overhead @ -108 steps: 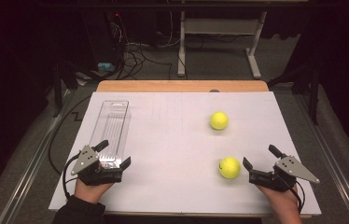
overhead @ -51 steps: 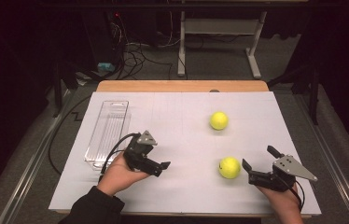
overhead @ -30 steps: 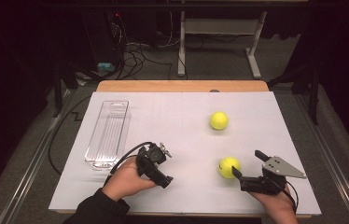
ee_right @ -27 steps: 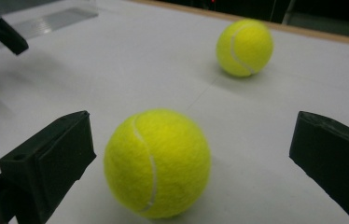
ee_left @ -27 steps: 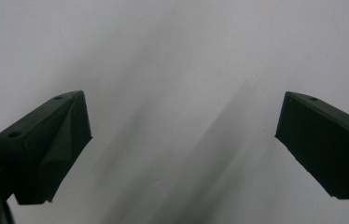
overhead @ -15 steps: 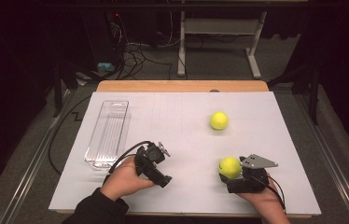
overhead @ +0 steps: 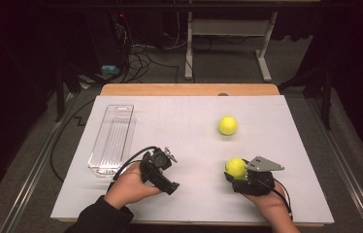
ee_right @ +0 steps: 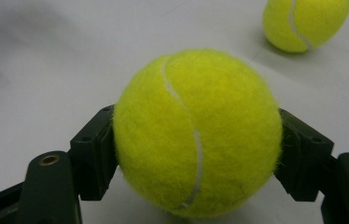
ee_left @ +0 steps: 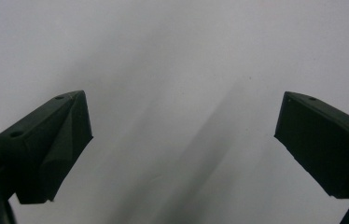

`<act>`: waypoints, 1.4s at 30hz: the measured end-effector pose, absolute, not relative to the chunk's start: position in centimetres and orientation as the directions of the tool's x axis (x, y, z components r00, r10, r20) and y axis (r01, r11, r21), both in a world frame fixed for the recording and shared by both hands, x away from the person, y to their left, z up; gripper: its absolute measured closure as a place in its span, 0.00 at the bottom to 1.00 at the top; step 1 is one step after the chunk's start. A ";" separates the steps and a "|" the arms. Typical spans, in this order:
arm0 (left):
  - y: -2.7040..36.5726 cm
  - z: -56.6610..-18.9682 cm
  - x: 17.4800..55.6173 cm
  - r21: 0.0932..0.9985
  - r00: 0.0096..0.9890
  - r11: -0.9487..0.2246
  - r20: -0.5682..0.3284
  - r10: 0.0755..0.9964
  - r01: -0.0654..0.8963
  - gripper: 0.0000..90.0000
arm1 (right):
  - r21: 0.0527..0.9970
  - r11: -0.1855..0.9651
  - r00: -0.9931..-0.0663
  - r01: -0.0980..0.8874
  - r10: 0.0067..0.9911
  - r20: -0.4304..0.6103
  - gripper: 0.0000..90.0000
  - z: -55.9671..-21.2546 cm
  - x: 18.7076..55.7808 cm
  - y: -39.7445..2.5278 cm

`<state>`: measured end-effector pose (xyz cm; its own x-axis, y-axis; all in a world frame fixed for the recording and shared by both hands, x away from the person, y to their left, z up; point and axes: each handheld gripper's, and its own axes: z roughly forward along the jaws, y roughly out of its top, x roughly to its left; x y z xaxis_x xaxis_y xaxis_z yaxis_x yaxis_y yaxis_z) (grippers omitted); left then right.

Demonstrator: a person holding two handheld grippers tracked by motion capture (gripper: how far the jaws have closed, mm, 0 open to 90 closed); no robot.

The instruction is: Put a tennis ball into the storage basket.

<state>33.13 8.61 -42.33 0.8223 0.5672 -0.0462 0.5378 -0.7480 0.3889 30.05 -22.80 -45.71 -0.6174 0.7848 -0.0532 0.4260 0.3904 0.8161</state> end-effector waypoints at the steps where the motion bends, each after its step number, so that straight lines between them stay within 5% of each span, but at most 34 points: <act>1: 8.6 -42.3 33.1 0.391 0.822 -0.747 -0.048 0.567 0.538 0.05 | 0.816 0.390 -0.617 0.426 0.785 -0.053 0.30 -45.7 30.0 -22.8; 15: 8.5 -41.4 33.2 0.422 0.820 -0.728 -0.072 0.567 0.540 0.06 | 0.846 0.424 -0.694 0.324 0.714 -0.092 0.30 -46.0 32.3 -17.0; 26: 8.7 -36.5 34.0 0.440 0.807 -0.708 -0.066 0.587 0.552 0.06 | 0.888 0.376 -0.752 0.266 0.657 -0.052 0.30 -46.0 32.2 -13.1; 42: 6.3 -33.8 37.7 0.290 0.764 -0.715 -0.104 0.637 0.636 0.06 | 0.926 0.309 -0.768 0.218 0.639 -0.033 0.30 -45.4 32.2 -11.5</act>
<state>37.69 6.25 -33.79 0.7637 0.6371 -0.1038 0.6359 -0.7150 0.2903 32.16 -11.55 -45.40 -0.7681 0.6395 -0.0330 0.2176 0.3091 0.9258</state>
